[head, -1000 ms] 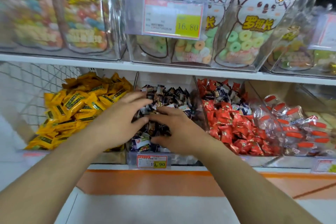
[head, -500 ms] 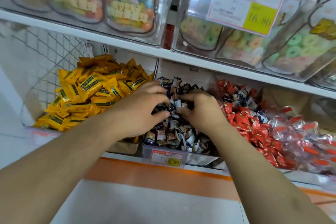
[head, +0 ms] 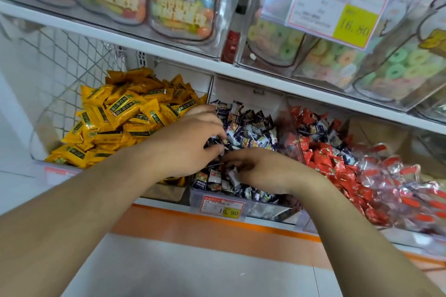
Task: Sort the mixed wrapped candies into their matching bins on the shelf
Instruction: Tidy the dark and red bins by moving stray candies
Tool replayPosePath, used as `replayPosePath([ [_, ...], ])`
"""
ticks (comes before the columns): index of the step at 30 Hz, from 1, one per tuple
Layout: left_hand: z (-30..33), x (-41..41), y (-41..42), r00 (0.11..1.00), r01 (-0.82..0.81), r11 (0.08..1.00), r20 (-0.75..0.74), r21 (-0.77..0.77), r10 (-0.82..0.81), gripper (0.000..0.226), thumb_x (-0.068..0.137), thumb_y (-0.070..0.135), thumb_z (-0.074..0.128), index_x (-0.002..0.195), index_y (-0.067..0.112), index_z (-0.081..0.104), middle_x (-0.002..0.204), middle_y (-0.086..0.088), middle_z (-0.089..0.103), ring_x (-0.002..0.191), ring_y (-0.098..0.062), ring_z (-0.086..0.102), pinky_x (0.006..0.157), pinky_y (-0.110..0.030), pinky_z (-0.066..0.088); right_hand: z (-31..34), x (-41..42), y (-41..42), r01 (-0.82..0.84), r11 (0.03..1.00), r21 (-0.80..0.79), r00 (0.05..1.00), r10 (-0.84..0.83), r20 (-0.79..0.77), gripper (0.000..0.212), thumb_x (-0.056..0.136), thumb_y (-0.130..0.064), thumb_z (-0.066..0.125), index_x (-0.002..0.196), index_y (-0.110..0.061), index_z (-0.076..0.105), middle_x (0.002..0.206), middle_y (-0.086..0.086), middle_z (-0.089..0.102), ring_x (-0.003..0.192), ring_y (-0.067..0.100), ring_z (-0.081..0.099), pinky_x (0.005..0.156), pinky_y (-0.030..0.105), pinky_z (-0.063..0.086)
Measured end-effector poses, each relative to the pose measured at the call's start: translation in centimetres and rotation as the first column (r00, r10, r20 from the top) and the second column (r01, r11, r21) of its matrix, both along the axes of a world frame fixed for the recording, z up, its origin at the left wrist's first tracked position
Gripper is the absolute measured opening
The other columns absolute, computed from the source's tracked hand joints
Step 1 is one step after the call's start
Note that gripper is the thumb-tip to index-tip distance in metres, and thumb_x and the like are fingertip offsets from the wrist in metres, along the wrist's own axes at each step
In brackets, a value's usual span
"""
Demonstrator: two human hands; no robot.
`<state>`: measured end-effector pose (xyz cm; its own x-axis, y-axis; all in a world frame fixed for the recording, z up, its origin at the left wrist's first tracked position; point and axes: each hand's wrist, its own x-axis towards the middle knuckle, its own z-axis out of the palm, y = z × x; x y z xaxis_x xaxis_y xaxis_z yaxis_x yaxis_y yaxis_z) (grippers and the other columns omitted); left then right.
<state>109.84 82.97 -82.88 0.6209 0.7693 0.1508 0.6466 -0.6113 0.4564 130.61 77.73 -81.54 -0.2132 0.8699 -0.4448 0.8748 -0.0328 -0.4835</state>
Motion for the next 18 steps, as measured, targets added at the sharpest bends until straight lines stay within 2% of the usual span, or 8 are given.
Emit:
replayPosePath([
  [2,0.0,0.1,0.0,1.0,-0.007,1.0,-0.001,0.006,0.007,0.031,0.102,0.043,0.057,0.131,0.033,0.065,0.147,0.022,0.046,0.151,0.0,0.008,0.119,-0.022,0.01,-0.4,0.4,-0.1,-0.002,1.0,0.009,0.999,0.002,0.039,0.069,0.091,-0.026,0.068,0.148,-0.053,0.041,0.145,-0.021,0.055,0.119,0.002,0.06,0.097,0.027,0.053],
  [4,-0.1,0.1,0.0,1.0,-0.008,1.0,-0.011,0.01,0.008,0.032,0.102,0.043,0.057,0.132,0.033,0.065,0.147,0.023,0.046,0.151,0.0,0.008,0.118,-0.021,0.008,-1.0,0.6,0.0,-0.002,0.999,0.033,0.998,0.0,0.066,0.079,0.087,-0.024,0.073,0.15,-0.055,0.036,0.15,-0.02,0.05,0.127,0.007,0.056,0.101,0.028,0.051],
  [7,-0.1,0.1,0.0,1.0,-0.008,1.0,-0.009,0.004,0.008,0.031,0.103,0.042,0.057,0.131,0.032,0.065,0.147,0.023,0.046,0.151,-0.001,0.009,0.119,-0.022,0.009,-1.3,0.8,0.3,0.04,0.994,0.102,0.998,-0.046,0.053,0.082,0.083,-0.018,0.077,0.151,-0.048,0.041,0.15,-0.015,0.05,0.131,0.011,0.053,0.105,0.029,0.05],
  [10,0.0,0.0,0.1,1.0,-0.008,1.0,-0.001,0.0,0.008,0.029,0.104,0.036,0.055,0.131,0.032,0.066,0.147,0.023,0.046,0.15,0.0,0.01,0.118,-0.02,0.009,-1.5,1.1,0.8,0.042,0.961,0.274,0.994,-0.068,0.084,0.078,0.081,-0.008,0.076,0.15,-0.033,0.048,0.153,-0.012,0.045,0.139,0.015,0.047,0.114,0.032,0.044],
  [12,0.0,0.1,0.1,1.0,-0.011,1.0,0.009,-0.013,0.011,0.028,0.107,0.027,0.051,0.131,0.031,0.066,0.147,0.022,0.046,0.15,0.0,0.01,0.117,-0.018,0.007,-1.2,1.2,0.7,0.072,0.951,0.301,0.994,-0.094,0.061,0.077,0.082,0.0,0.07,0.148,-0.035,0.051,0.154,-0.012,0.046,0.137,0.013,0.049,0.106,0.026,0.047],
  [14,0.1,0.1,0.2,1.0,-0.013,1.0,0.02,-0.027,0.013,0.031,0.108,0.019,0.047,0.13,0.031,0.066,0.147,0.022,0.046,0.15,0.001,0.01,0.117,-0.016,0.006,-1.0,1.4,0.5,0.117,0.951,0.286,0.993,-0.121,-0.001,0.076,0.084,0.007,0.064,0.141,-0.042,0.055,0.146,-0.012,0.055,0.122,0.008,0.06,0.082,0.017,0.055],
  [16,0.2,0.0,0.2,1.0,-0.007,1.0,0.012,-0.028,0.007,0.032,0.108,0.018,0.046,0.132,0.031,0.065,0.148,0.022,0.045,0.15,0.001,0.009,0.114,-0.014,0.004,-0.5,1.4,0.3,0.154,0.947,0.282,0.988,-0.142,-0.062,0.071,0.085,0.01,0.059,0.131,-0.045,0.063,0.125,-0.015,0.065,0.101,0.001,0.064,0.061,0.012,0.051],
  [18,0.3,-0.1,0.3,1.0,0.0,0.999,0.003,-0.034,0.001,0.032,0.108,0.02,0.046,0.134,0.03,0.063,0.15,0.022,0.044,0.15,0.001,0.008,0.114,-0.014,0.004,0.0,1.2,0.0,0.178,0.931,0.318,0.982,-0.145,-0.125,0.063,0.088,0.01,0.057,0.12,-0.042,0.07,0.106,-0.018,0.068,0.088,0.001,0.067,0.06,0.017,0.054],
])
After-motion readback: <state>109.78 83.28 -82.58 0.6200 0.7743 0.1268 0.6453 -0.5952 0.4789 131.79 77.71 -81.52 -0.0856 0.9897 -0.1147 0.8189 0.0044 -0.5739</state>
